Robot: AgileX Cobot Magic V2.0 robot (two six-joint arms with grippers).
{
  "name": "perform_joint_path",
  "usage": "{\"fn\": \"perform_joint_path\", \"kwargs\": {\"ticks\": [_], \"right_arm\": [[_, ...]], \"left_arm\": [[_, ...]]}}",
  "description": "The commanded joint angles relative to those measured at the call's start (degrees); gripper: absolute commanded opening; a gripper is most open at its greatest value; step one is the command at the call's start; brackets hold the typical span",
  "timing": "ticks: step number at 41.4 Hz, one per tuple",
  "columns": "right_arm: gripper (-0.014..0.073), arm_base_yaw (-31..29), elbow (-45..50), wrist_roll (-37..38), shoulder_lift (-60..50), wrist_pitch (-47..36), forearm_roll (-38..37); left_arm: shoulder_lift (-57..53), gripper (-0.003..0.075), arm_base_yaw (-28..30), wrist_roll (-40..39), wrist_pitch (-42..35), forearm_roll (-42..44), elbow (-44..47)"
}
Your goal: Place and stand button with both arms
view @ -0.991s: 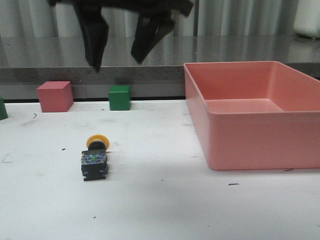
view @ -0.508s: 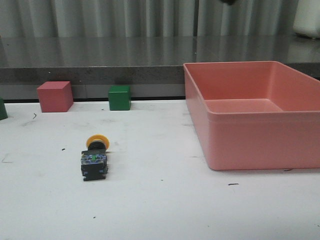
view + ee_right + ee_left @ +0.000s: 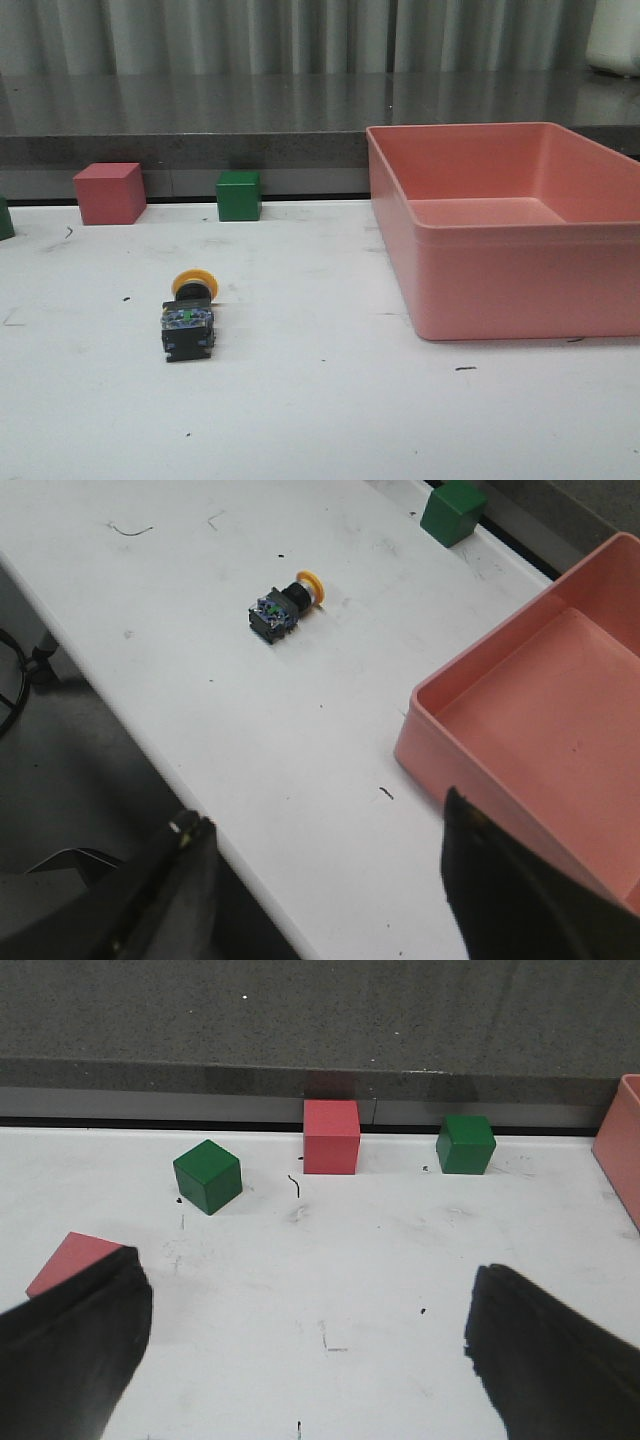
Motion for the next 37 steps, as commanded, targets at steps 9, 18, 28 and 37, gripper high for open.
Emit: {"fn": "perform_joint_path", "kwargs": {"ticks": [9,18,28,37], "right_arm": [[0.0498,0.0,-1.0,-0.6,-4.5,-0.2,-0.6],[0.0498,0.0,-1.0,-0.6,-4.5,1.9,-0.6],[0.0498,0.0,-1.0,-0.6,-4.5,1.9,-0.6],[0.0498,0.0,-1.0,-0.6,-4.5,1.9,-0.6]], "left_arm": [[0.3,0.0618,0.1,-0.6,-4.5,-0.4,-1.6],[0.3,0.0618,0.1,-0.6,-4.5,-0.4,-1.6],[0.9,0.0618,0.1,-0.6,-6.5,-3.5,-2.2],[6.7,0.0622,0.1,2.0,5.2,-5.1,-10.3]]}}
